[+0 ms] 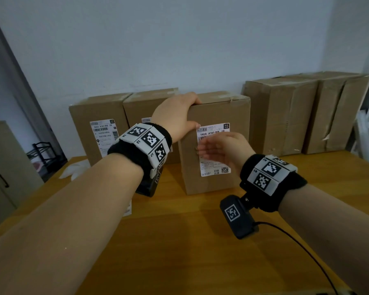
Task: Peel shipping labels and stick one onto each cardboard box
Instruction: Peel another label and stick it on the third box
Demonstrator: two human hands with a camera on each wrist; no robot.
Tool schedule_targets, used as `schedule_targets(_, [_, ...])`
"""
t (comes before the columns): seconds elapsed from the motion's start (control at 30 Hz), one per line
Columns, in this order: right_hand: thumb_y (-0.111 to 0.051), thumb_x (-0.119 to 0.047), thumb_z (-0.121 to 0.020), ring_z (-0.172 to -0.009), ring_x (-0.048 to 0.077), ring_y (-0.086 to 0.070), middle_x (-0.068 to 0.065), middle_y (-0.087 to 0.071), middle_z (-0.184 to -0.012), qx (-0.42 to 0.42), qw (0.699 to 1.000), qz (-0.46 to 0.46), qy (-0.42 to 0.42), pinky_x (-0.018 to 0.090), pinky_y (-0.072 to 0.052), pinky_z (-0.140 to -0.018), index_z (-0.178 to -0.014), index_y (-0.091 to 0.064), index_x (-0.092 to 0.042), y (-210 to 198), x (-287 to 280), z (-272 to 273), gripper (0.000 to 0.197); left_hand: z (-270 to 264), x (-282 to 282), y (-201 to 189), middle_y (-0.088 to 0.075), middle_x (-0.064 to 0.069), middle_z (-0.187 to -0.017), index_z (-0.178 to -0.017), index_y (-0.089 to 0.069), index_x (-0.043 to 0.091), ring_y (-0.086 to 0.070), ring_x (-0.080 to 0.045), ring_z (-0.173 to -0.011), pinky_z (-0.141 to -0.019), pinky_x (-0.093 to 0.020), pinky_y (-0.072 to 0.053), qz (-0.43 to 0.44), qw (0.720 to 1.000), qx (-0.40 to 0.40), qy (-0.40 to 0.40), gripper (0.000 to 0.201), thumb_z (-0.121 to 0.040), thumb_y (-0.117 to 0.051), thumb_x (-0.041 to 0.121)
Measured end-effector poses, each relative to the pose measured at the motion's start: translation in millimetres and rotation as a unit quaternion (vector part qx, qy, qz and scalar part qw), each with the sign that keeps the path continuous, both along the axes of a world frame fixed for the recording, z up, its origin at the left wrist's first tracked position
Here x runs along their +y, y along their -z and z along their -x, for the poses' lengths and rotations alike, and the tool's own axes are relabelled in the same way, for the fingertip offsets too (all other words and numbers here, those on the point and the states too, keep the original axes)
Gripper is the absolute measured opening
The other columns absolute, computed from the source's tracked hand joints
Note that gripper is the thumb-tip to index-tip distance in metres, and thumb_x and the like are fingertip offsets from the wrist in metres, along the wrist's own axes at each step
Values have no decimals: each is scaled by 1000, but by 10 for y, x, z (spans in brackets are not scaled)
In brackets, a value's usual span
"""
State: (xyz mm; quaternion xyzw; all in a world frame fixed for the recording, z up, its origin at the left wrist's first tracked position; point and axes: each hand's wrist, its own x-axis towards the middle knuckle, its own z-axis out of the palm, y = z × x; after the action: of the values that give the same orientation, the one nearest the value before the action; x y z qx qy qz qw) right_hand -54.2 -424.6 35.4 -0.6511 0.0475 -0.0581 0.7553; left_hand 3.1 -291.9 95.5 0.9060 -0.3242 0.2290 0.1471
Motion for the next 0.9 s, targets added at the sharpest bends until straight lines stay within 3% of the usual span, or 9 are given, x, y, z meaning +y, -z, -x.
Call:
schedule_targets(0.17, [-51, -7, -93, -91, 32, -63, 25, -66, -98, 73, 996, 34, -44, 39, -53, -87, -93, -63, 6, 221, 55, -6, 18, 8, 2, 1, -60, 4, -120, -120, -53, 23, -55, -17, -109, -92, -32, -43, 2, 1000, 0, 2, 44, -79, -70, 29])
schedule_targets(0.37, [-55, -11, -91, -83, 27, -64, 16, -68, -88, 143, 985, 67, -68, 36, -54, -81, -89, -64, 0, 433, 30, -38, 15, 11, 9, 3, -60, 4, -121, -121, -53, 23, -54, -17, -110, -92, -32, -43, 3, 1000, 2, 4, 45, -80, -70, 29])
schedule_targets(0.6, [-51, -8, -92, -80, 27, -63, 18, -67, -88, 156, 985, 67, -23, 35, -54, -79, -90, -64, 5, 431, -218, 40, 18, 16, 2, 8, -60, 4, -120, -121, -52, 23, -54, -16, -109, -90, -30, -40, 0, 1000, 3, 6, 44, -80, -69, 29])
schedule_targets(0.77, [-52, -4, -90, -73, 24, -61, 16, -65, -79, 173, 981, 85, 9, 34, -53, -76, -81, -62, 3, 422, -315, 100, 15, 16, 4, 14, -59, 4, -120, -122, -52, 22, -54, -17, -109, -92, -32, -42, -2, 1000, 5, 4, 45, -81, -69, 29])
schedule_targets(0.9, [-51, -7, -91, -69, 22, -63, 14, -67, -79, 117, 987, 105, 34, 30, -55, -69, -90, -62, 6, 270, -317, 124, 17, 17, 5, 28, -59, 3, -120, -122, -51, 22, -54, -17, -108, -91, -31, -42, 3, 1000, 3, 8, 44, -81, -68, 28])
